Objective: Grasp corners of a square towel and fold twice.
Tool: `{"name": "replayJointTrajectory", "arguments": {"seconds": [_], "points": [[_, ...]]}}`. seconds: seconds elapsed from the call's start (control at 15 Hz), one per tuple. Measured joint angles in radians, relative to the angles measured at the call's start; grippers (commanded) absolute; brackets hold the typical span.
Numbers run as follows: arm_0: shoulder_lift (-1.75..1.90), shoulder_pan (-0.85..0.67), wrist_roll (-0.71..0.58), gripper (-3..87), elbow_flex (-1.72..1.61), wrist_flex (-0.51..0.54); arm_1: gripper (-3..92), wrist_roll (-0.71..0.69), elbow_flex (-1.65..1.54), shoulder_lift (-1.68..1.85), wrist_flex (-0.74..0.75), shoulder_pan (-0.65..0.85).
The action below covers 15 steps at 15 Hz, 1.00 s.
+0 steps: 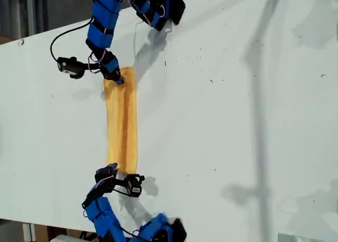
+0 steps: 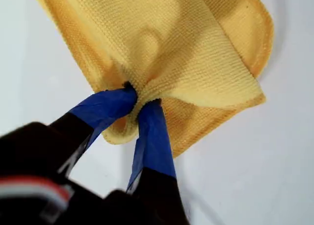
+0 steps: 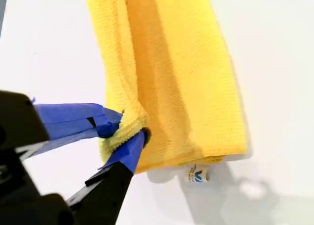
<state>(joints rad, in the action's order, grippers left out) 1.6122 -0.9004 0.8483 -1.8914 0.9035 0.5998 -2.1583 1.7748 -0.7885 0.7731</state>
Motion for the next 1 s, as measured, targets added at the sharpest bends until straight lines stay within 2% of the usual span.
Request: {"name": "replayJointTrajectory", "arguments": {"seconds": [0.33, 0.47, 0.6, 0.73, 1.0], "points": [[0.012, 0.058, 0.060, -0.3, -0.114, -0.083, -0.1, 0.080, -0.009, -0.075, -0.021, 0.000], [-0.031, 0.058, 0.072, 0.6, -0.112, -0.095, 13.7, 0.091, -0.006, -0.083, -0.023, 0.000], [-0.034, 0.058, 0.087, 10.4, -0.127, -0.089, 29.5, 0.091, -0.008, -0.083, -0.041, 0.002], [-0.026, 0.049, 0.101, 27.9, -0.176, -0.115, 34.9, 0.091, -0.009, -0.083, -0.049, 0.003], [0.057, 0.077, 0.123, 22.2, -0.275, -0.144, 37.3, 0.091, -0.009, -0.083, -0.074, -0.008]]}}
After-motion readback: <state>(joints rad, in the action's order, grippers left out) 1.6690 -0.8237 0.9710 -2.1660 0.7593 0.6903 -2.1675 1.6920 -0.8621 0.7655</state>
